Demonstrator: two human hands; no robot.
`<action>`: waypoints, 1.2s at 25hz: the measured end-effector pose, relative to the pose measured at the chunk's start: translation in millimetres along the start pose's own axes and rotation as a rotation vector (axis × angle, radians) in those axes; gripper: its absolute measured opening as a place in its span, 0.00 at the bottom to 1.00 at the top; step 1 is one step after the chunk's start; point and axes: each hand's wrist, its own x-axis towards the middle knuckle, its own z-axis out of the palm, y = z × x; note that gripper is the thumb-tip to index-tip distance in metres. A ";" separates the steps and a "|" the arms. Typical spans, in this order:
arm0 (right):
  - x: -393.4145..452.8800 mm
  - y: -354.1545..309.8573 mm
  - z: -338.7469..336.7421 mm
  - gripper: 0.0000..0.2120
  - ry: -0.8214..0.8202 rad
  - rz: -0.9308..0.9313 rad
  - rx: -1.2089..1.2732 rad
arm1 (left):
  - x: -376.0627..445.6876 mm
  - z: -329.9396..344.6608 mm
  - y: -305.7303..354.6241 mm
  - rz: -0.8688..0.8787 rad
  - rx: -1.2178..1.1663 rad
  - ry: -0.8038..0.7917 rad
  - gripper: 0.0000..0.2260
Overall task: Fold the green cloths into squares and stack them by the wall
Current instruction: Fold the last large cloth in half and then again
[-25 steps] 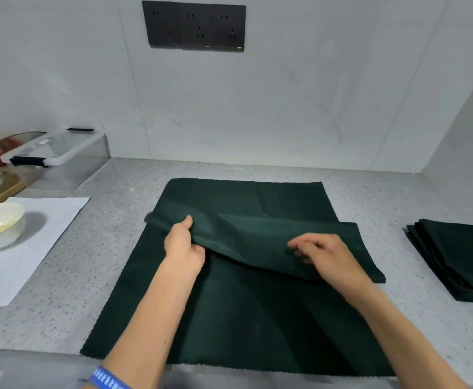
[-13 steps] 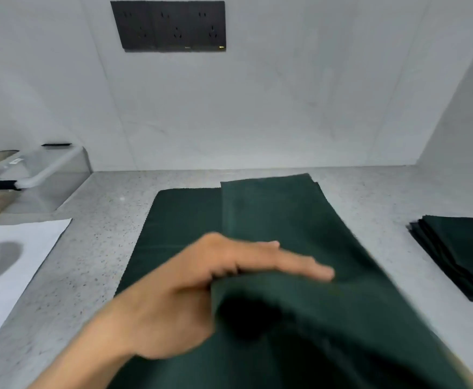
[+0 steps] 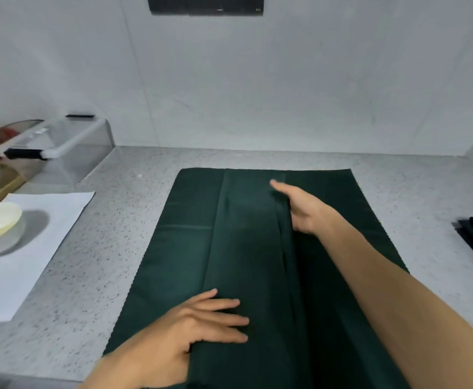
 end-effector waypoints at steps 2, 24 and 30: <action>13.8 -3.2 6.2 0.21 0.236 -0.067 -0.199 | -8.2 5.2 -2.2 -0.068 -0.009 0.050 0.16; 28.6 8.5 4.2 0.14 0.652 -0.119 -0.696 | 77.4 1.7 1.4 -0.534 0.403 -0.070 0.31; 26.2 4.4 15.2 0.16 0.715 -0.228 -0.806 | 87.7 -13.1 -1.1 -0.515 0.362 -0.040 0.33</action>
